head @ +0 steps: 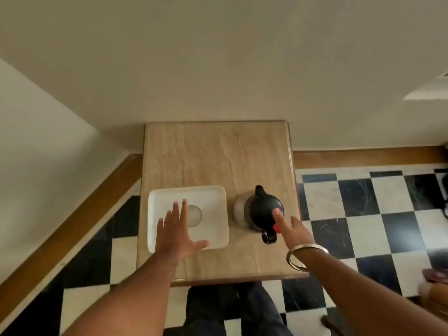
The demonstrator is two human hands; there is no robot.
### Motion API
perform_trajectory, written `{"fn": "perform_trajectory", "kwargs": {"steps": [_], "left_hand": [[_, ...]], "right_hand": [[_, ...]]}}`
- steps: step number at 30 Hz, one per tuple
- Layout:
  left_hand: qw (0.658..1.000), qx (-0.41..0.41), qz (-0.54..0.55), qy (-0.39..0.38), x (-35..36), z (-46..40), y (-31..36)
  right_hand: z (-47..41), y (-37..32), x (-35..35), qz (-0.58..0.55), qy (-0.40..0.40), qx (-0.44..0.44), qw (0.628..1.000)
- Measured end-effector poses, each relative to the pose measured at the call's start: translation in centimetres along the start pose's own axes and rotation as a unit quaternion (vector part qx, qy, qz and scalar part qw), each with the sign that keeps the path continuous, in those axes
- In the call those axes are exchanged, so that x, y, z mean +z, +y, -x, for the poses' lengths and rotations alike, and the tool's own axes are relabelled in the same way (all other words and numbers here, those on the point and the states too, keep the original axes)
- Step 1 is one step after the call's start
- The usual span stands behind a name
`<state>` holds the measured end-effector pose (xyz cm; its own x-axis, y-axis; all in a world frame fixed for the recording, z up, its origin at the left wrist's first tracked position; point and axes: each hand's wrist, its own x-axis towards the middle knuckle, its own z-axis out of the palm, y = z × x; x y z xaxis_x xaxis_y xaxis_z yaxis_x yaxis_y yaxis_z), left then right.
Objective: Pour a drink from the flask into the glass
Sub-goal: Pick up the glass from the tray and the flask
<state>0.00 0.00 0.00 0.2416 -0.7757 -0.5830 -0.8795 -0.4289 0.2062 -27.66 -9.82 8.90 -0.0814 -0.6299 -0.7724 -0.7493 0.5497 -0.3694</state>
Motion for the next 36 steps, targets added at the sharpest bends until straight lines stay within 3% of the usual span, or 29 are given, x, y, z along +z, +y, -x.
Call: {"fn": "perform_trajectory", "kwargs": {"steps": [5,9,13,19,24,29,36], "left_hand": [[0.977,-0.071,0.189,0.065,3.2,-2.3,-0.2],[0.964,-0.063,0.217,0.143,4.6,-3.7,-0.2],[0.954,-0.051,0.246,0.164,5.5,-4.1,-0.6],[0.948,-0.042,0.281,0.141,4.2,-4.3,-1.2],[0.953,-0.003,0.262,0.149,3.0,-3.9,-1.0],[0.953,0.009,0.261,0.156,2.5,-3.1,0.1],[0.951,0.019,0.270,0.147,0.6,-0.9,3.1]], "right_hand": [[-2.1,-0.7,2.5,-0.188,-0.009,0.063,0.980],[-3.3,0.0,4.3,-0.277,-0.001,0.084,0.957],[-3.7,-0.1,5.4,-0.341,-0.004,0.084,0.936],[-4.3,-2.0,3.1,-0.301,0.057,0.070,0.949],[-5.2,-2.6,0.2,-0.155,0.083,-0.051,0.983],[-4.9,-2.9,-1.4,-0.089,0.112,-0.145,0.979],[-1.8,-2.2,-4.0,-0.073,0.048,-0.240,0.967]]}}
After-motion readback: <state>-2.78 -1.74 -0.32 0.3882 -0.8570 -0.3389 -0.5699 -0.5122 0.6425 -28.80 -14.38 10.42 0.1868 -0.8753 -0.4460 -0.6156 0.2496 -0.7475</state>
